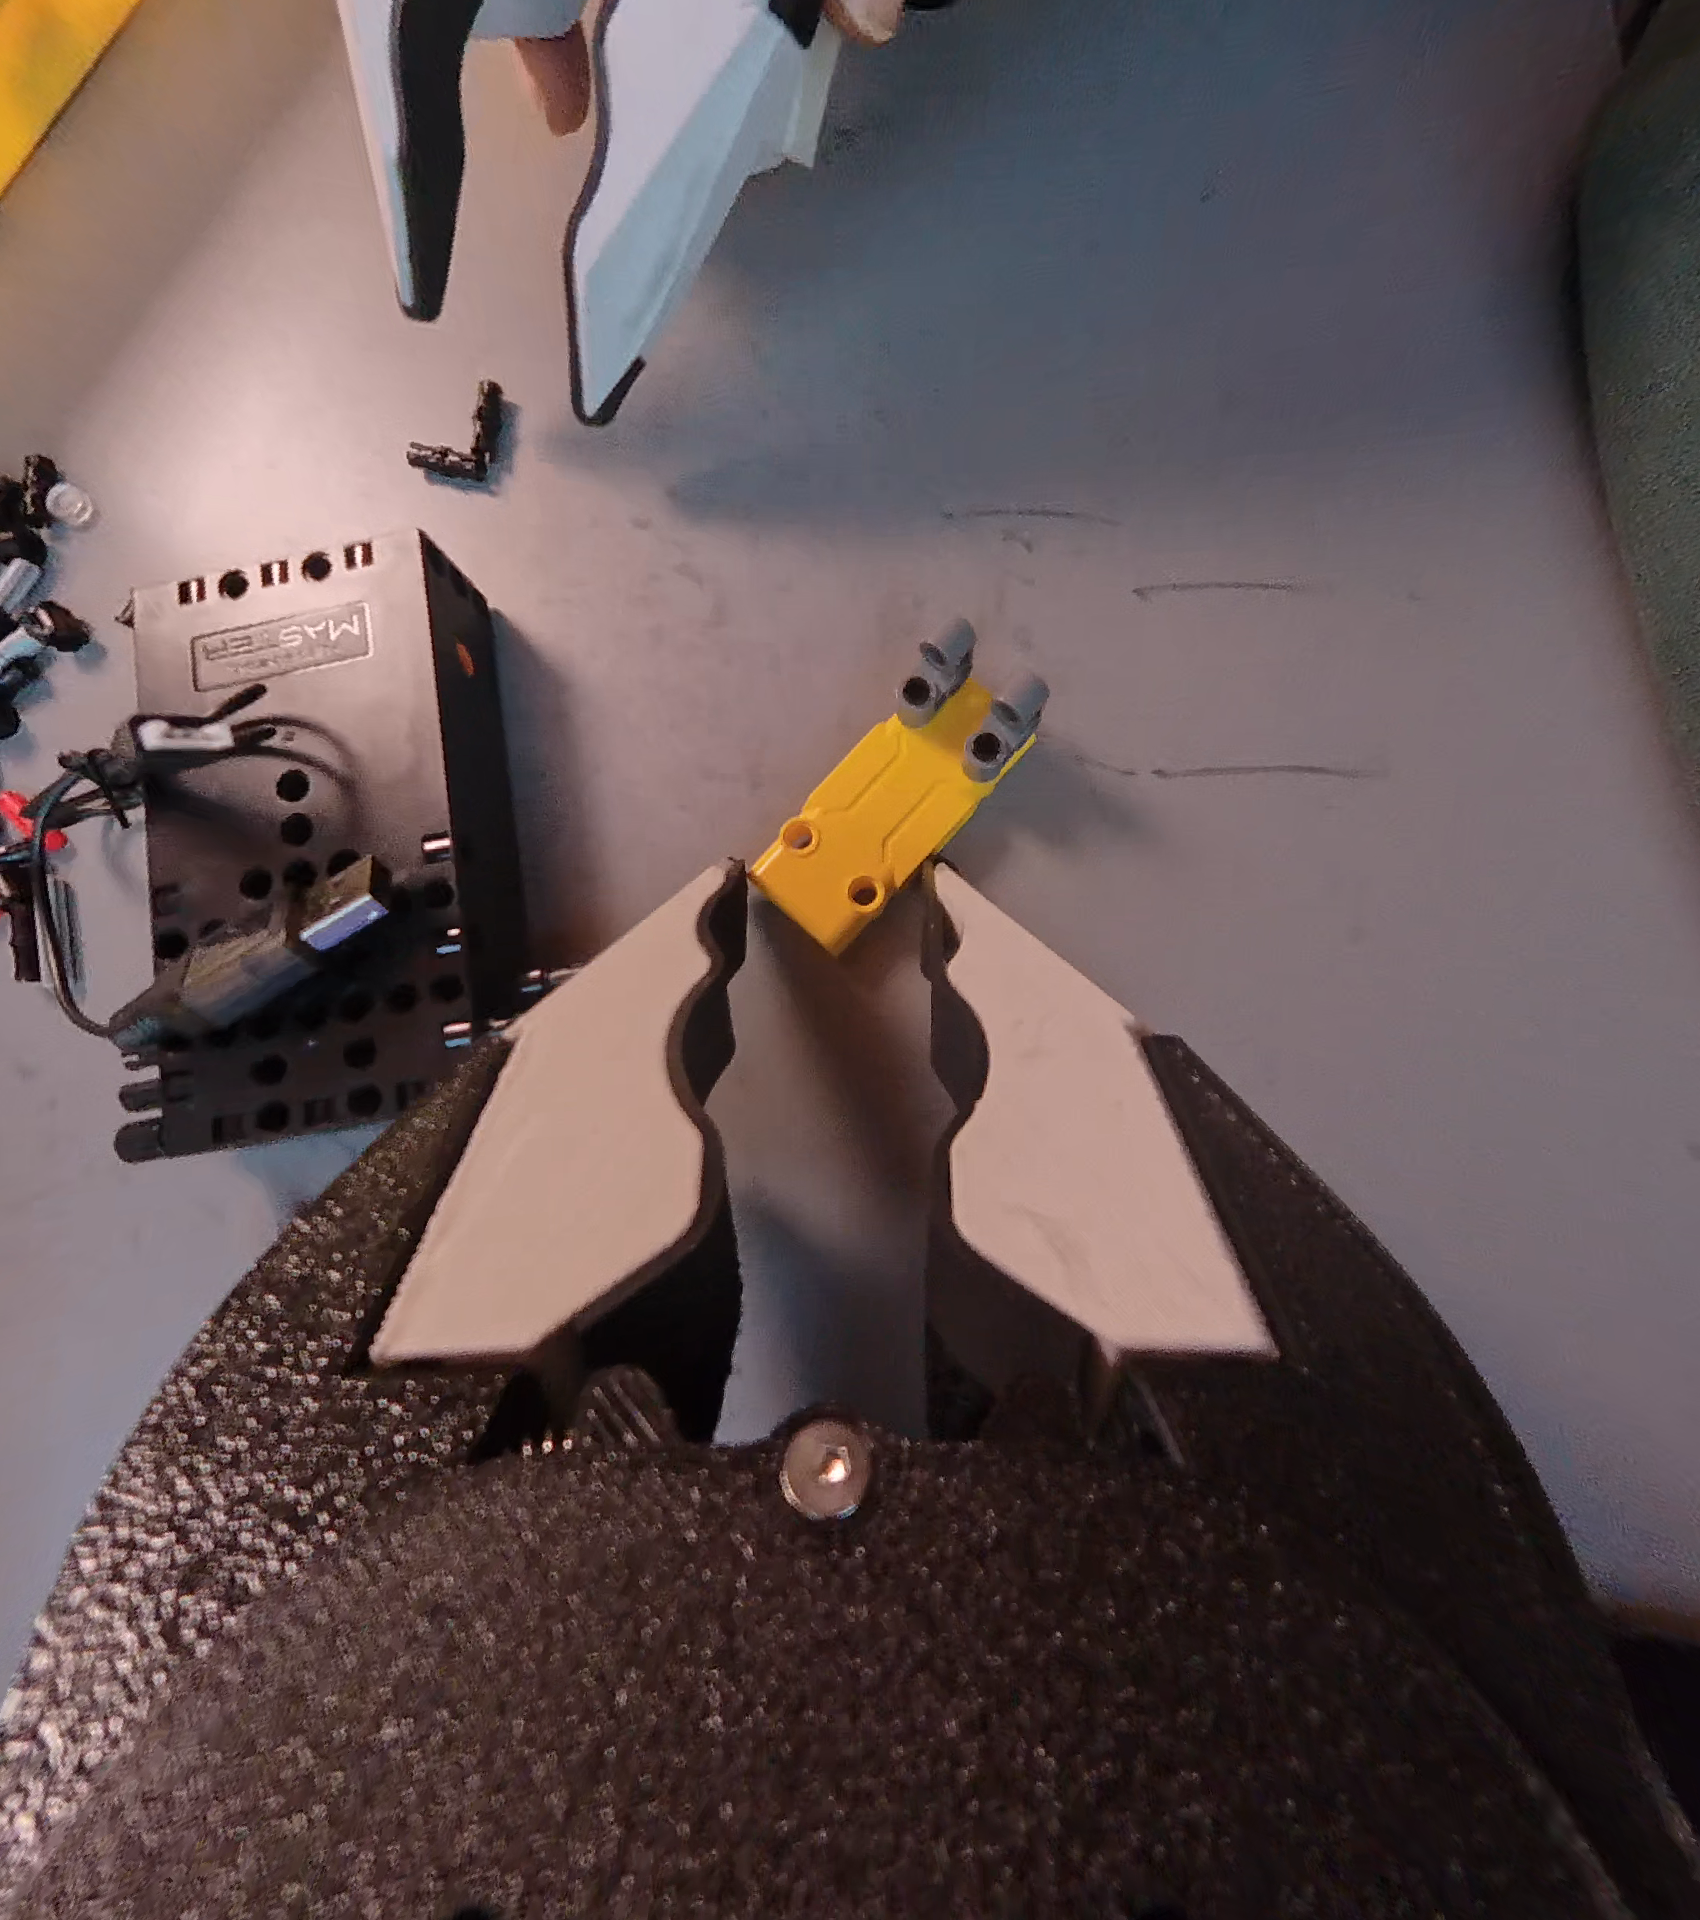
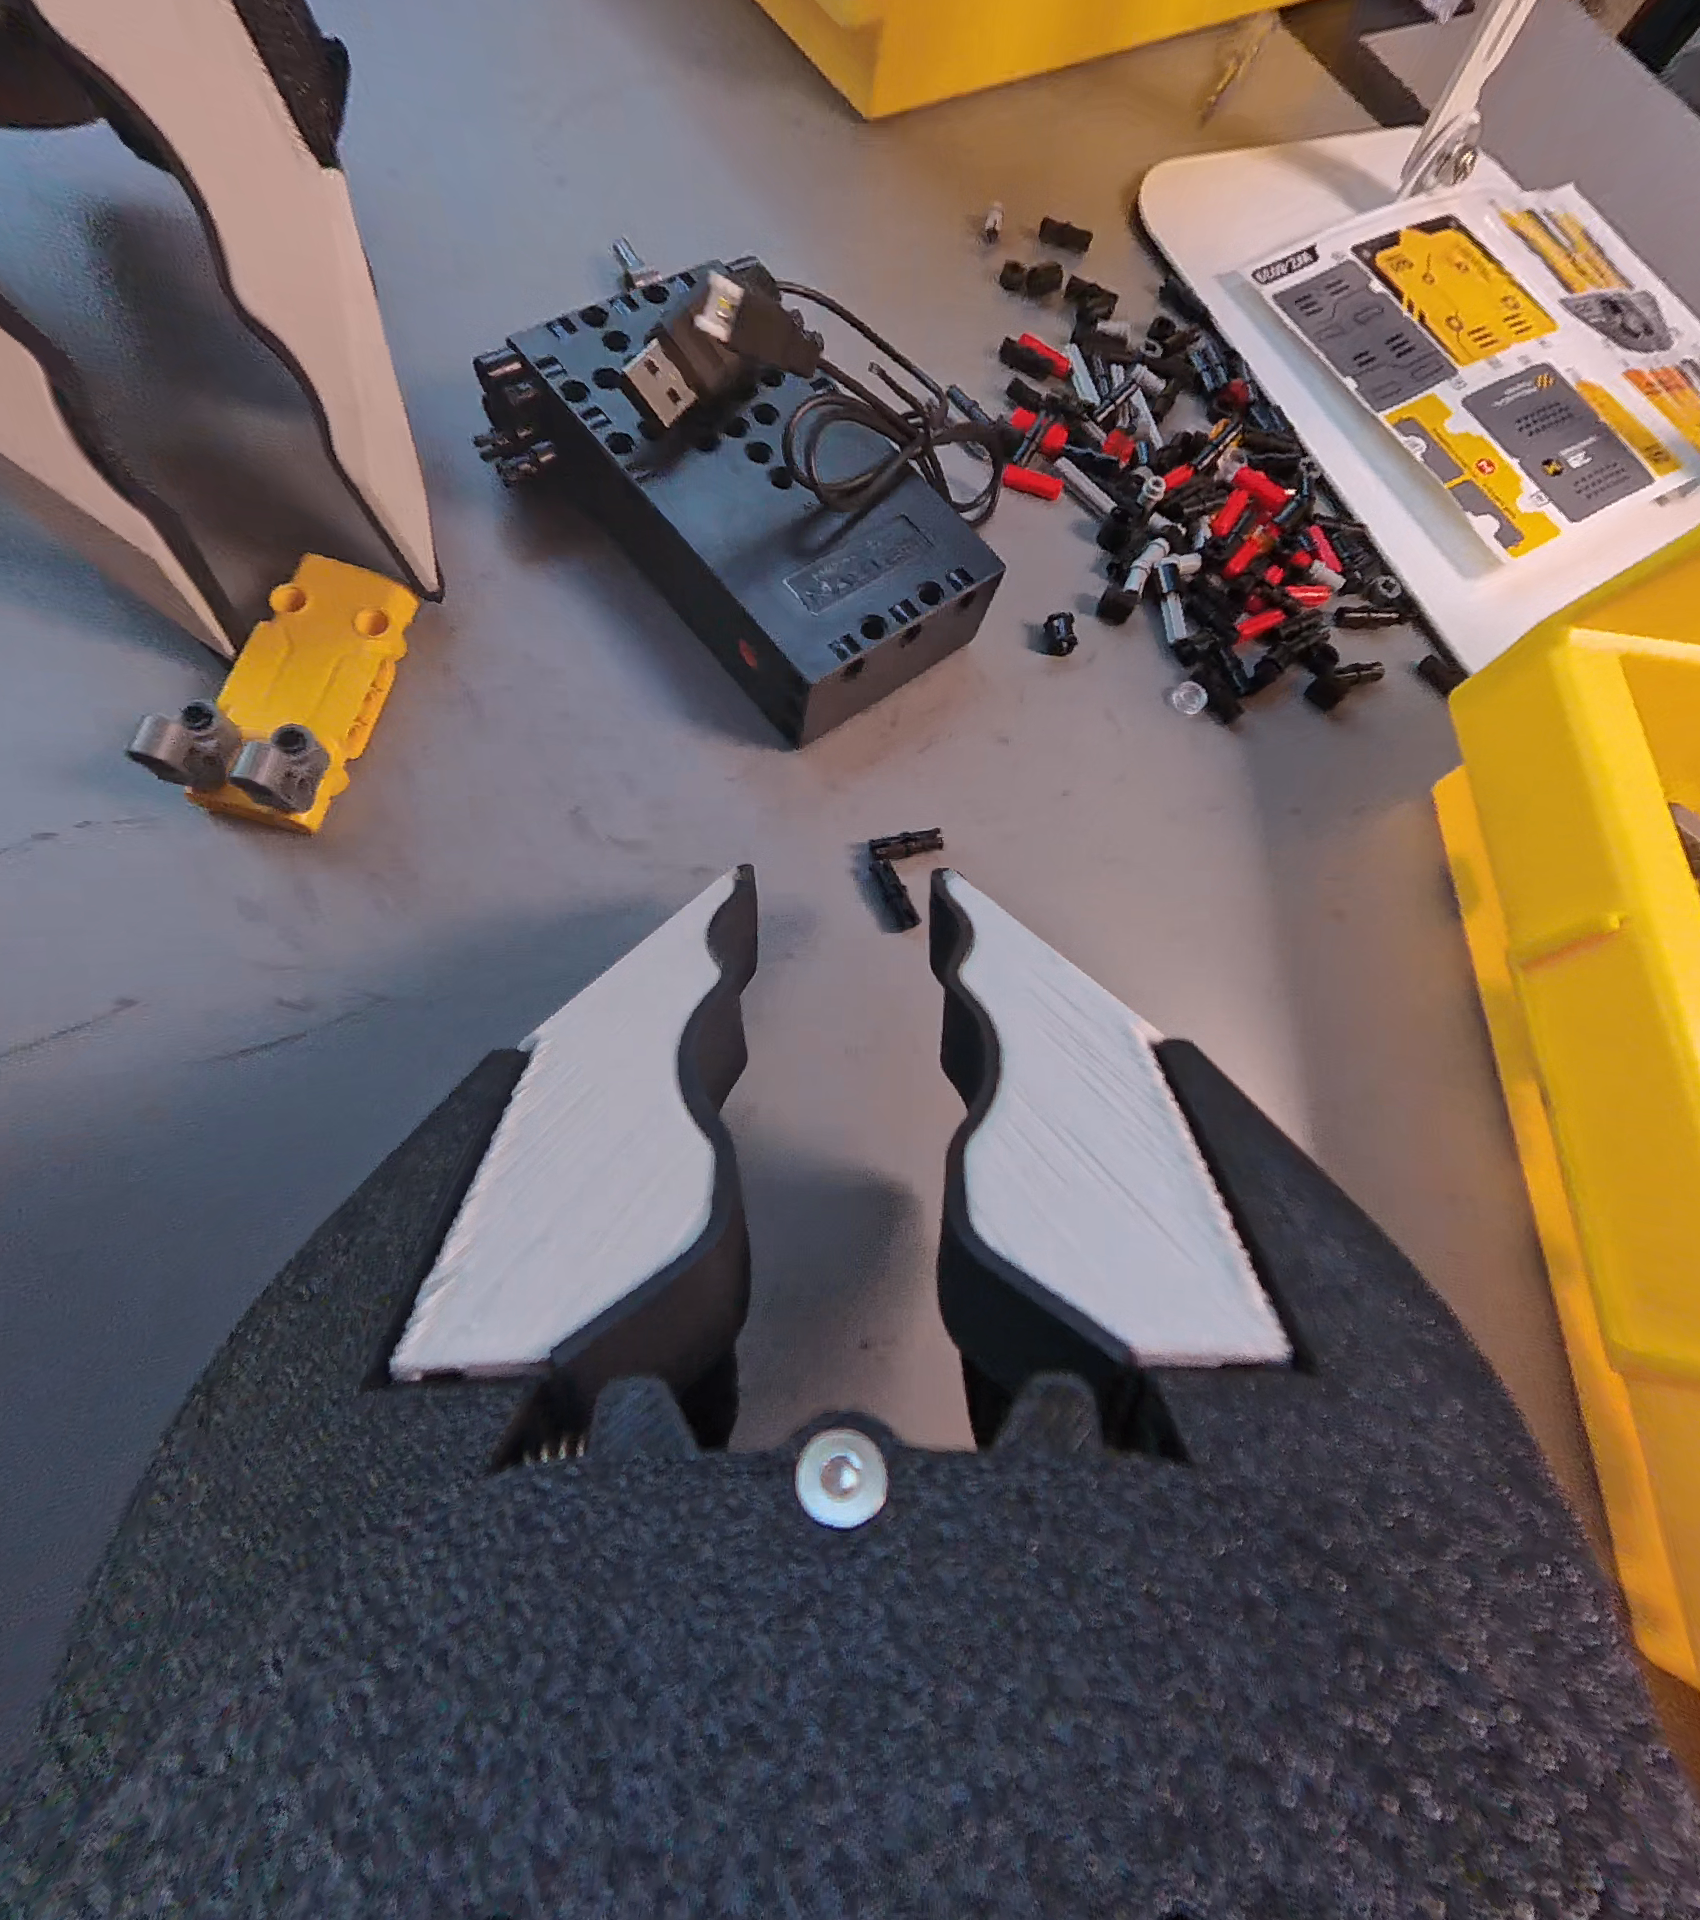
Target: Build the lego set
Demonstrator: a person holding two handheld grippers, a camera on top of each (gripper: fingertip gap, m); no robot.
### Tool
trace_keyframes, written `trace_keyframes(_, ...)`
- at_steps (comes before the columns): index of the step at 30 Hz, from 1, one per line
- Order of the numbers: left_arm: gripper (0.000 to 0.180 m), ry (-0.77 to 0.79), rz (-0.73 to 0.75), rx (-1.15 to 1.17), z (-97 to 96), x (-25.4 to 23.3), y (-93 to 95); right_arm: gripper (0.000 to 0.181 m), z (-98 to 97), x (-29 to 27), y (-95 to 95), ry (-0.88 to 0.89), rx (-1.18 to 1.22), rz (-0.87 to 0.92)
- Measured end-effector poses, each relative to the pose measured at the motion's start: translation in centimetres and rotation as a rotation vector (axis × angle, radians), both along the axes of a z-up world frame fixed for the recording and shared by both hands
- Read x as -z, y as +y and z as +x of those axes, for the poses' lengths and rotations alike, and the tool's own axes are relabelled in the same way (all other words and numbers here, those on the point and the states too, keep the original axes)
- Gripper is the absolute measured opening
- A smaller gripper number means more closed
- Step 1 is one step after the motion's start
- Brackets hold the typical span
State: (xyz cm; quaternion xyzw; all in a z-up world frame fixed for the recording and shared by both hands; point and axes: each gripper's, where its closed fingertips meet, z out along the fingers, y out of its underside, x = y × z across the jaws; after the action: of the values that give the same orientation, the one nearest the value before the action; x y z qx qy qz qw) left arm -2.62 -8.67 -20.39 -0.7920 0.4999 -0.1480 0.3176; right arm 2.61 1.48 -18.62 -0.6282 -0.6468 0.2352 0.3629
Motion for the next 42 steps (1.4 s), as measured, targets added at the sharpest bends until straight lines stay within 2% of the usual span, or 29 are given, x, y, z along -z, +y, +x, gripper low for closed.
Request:
trace_keyframes(4,0.033,-0.016,0.025,0.059,0.7,-0.1,0.4,0.031,-0.4,0.8,1.3,-0.068,0.0,-0.015)
trace_keyframes(6,0.034,-0.083,0.031,0.076,0.7,-1.3,0.0,0.031,-0.7,1.1,1.5,-0.081,-0.006,-0.035)
trace_keyframes(8,0.033,-0.179,0.069,0.015,-0.8,-3.5,0.4,0.03,-0.8,1.3,1.7,-0.081,-0.01,-0.045)
trace_keyframes(11,0.029,-0.248,0.154,-0.204,-5.9,-5.3,2.2,0.028,-0.9,1.3,1.9,-0.061,-0.013,-0.055)
trace_keyframes(14,0.031,-0.15,0.164,-0.405,-11.4,-3.6,3.3,0.027,-0.9,1.2,2.0,-0.053,-0.025,-0.079)
trace_keyframes(17,0.032,-0.129,0.149,-0.464,-13.1,-2.6,3.9,0.027,-1.0,1.2,2.0,-0.055,-0.03,-0.075)
trace_keyframes(21,0.031,-0.085,0.09,-0.438,-12.4,-0.8,5.0,0.027,-1.0,1.4,1.7,-0.063,-0.045,-0.053)
trace_keyframes(22,0.027,-0.051,0.081,-0.435,-12.4,-0.4,5.3,0.027,-1.0,1.4,1.6,-0.065,-0.048,-0.045)
trace_keyframes(24,0.004,-0.044,0.048,-0.411,-11.6,0.0,5.3,0.027,-1.0,1.4,1.3,-0.067,-0.057,-0.036)
trace_keyframes(28,0.004,-0.059,-0.037,-0.296,-10.0,-0.3,2.6,0.027,-1.0,1.1,0.3,-0.05,-0.08,-0.037)
trace_keyframes(30,0.004,-0.103,-0.066,-0.253,-9.1,-0.6,0.9,0.027,-0.9,-0.1,-0.6,-0.005,-0.099,-0.031)
trace_keyframes(32,0.004,-0.08,-0.063,-0.253,-9.0,0.0,0.2,0.028,-0.4,-2.5,-2.2,0.079,-0.127,-0.046)
trace_keyframes(35,0.031,-0.115,-0.055,-0.267,-8.6,-0.2,0.2,0.028,2.3,-8.7,-4.1,0.262,-0.175,-0.103)
trace_keyframes(38,0.037,-0.212,-0.002,-0.301,-8.7,-2.0,1.0,0.025,8.5,-15.5,-0.1,0.375,-0.049,-0.053)
trace_keyframes(40,0.037,-0.275,0.062,-0.337,-9.2,-3.5,1.8,0.02,13.7,-18.1,5.5,0.317,0.117,0.106)
trace_keyframes(42,0.037,-0.316,0.119,-0.375,-9.8,-4.6,2.5,0.019,18.8,-17.5,11.6,0.114,0.254,0.221)
